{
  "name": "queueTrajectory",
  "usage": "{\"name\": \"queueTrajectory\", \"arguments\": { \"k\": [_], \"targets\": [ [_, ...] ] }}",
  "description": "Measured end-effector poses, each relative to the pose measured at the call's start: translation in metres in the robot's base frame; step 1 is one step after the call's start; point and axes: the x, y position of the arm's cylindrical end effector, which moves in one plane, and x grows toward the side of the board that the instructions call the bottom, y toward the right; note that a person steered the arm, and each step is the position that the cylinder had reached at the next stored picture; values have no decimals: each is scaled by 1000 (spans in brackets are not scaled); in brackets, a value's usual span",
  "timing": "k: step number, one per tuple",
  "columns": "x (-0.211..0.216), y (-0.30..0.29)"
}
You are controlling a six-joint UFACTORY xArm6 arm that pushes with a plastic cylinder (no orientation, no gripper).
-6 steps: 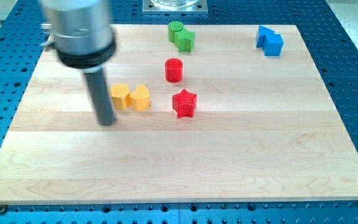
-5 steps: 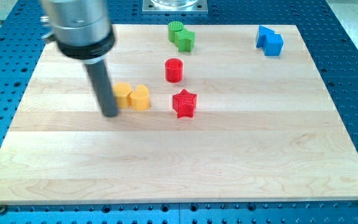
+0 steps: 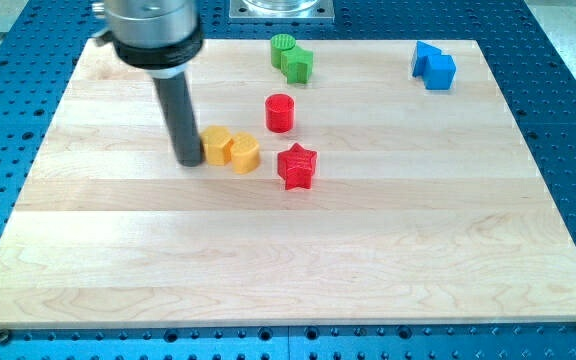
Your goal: Slide the yellow blocks to the right
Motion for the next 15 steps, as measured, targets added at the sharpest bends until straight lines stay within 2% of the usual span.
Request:
{"name": "queueTrajectory", "arguments": {
  "k": [1,2,3,6,7,8,9,10,11,12,13,15],
  "targets": [
    [0,33],
    [12,-28],
    [29,-46],
    [32,-53],
    [41,-53],
    [69,-62],
    [114,-28],
    [108,106],
    [65,236],
    [12,306],
    [-14,309],
    [-15,309]
  ]
}}
